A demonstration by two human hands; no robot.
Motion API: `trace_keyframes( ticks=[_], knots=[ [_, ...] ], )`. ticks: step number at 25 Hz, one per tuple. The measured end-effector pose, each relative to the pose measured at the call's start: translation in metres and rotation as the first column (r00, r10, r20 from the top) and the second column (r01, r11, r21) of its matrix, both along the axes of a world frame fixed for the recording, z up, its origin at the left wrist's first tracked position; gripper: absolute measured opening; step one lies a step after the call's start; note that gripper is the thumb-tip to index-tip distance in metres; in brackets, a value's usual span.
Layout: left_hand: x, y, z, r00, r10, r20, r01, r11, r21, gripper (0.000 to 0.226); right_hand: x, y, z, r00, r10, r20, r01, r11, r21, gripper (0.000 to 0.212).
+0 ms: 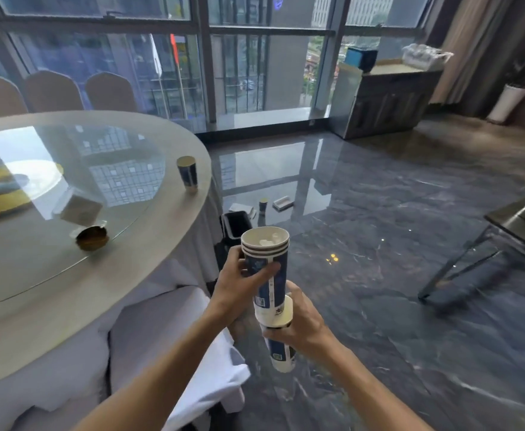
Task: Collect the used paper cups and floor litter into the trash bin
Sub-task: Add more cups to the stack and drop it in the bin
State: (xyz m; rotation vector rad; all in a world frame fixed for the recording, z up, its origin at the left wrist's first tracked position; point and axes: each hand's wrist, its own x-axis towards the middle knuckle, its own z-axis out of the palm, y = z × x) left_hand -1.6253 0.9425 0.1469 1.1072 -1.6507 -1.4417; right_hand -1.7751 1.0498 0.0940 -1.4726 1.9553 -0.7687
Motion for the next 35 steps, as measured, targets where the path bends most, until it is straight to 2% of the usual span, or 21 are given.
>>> trace_keyframes(
  ticks=[2, 4, 8, 10, 14, 17, 20, 23, 25, 27, 30, 32, 35],
  knots=[
    [-0.037, 0.025, 0.001, 1.0, 0.006, 0.001, -0.006, 1.0, 0.011, 0.056, -0.032, 0.031, 0.008, 0.999, -0.022, 0.032, 0.023, 0.999, -0.033, 0.099],
    [-0.07, 0.044, 0.0, 1.0, -0.01, -0.016, 0.01, 0.999, 0.034, 0.062, -0.06, 0.051, 0.014, 0.994, -0.077, 0.083, 0.081, 0.996, -0.04, 0.091],
    [-0.117, 0.059, -0.009, 0.988, -0.142, 0.054, 0.139, 0.988, 0.067, 0.062, -0.104, 0.059, 0.014, 0.945, -0.211, 0.249, 0.234, 0.97, -0.063, 0.098],
    [-0.136, 0.057, -0.02, 0.972, -0.205, 0.112, 0.197, 0.977, 0.075, 0.075, -0.122, 0.057, 0.014, 0.906, -0.283, 0.314, 0.307, 0.951, -0.029, 0.101],
    [-0.167, 0.04, -0.047, 0.95, -0.298, 0.094, 0.279, 0.944, 0.175, 0.096, -0.161, 0.048, 0.01, 0.902, -0.322, 0.286, 0.331, 0.943, 0.018, 0.137],
    [-0.189, 0.012, -0.077, 0.937, -0.342, 0.064, 0.317, 0.915, 0.25, 0.091, -0.2, 0.017, 0.009, 0.918, -0.319, 0.236, 0.309, 0.948, 0.079, 0.132],
    [-0.21, -0.007, -0.1, 0.906, -0.41, 0.102, 0.37, 0.886, 0.279, 0.074, -0.231, -0.018, 0.005, 0.936, -0.278, 0.216, 0.258, 0.959, 0.115, 0.111],
    [-0.237, -0.043, -0.112, 0.923, -0.361, 0.133, 0.314, 0.906, 0.282, 0.069, -0.257, -0.067, -0.001, 0.939, -0.248, 0.237, 0.2, 0.957, 0.209, 0.105],
    [-0.257, -0.079, -0.111, 0.929, -0.336, 0.152, 0.286, 0.917, 0.278, 0.066, -0.279, -0.111, 0.009, 0.947, -0.191, 0.259, 0.136, 0.967, 0.215, 0.099],
    [-0.27, -0.113, -0.106, 0.934, -0.307, 0.181, 0.254, 0.93, 0.264, 0.068, -0.295, -0.156, 0.024, 0.966, -0.144, 0.214, 0.11, 0.98, 0.164, 0.092],
    [-0.281, -0.152, -0.096, 0.945, -0.253, 0.208, 0.199, 0.948, 0.248, 0.072, -0.305, -0.216, 0.038, 0.999, -0.021, 0.045, 0.017, 0.997, 0.08, 0.08],
    [-0.285, -0.18, -0.093, 0.96, -0.177, 0.217, 0.122, 0.962, 0.245, 0.067, -0.303, -0.259, 0.035, 0.991, 0.126, -0.043, -0.118, 0.98, 0.158, 0.072],
    [-0.285, -0.205, -0.095, 0.965, -0.099, 0.244, 0.037, 0.968, 0.248, 0.068, -0.301, -0.298, 0.026, 0.981, 0.191, 0.026, -0.192, 0.957, 0.218, 0.064]
  ],
)
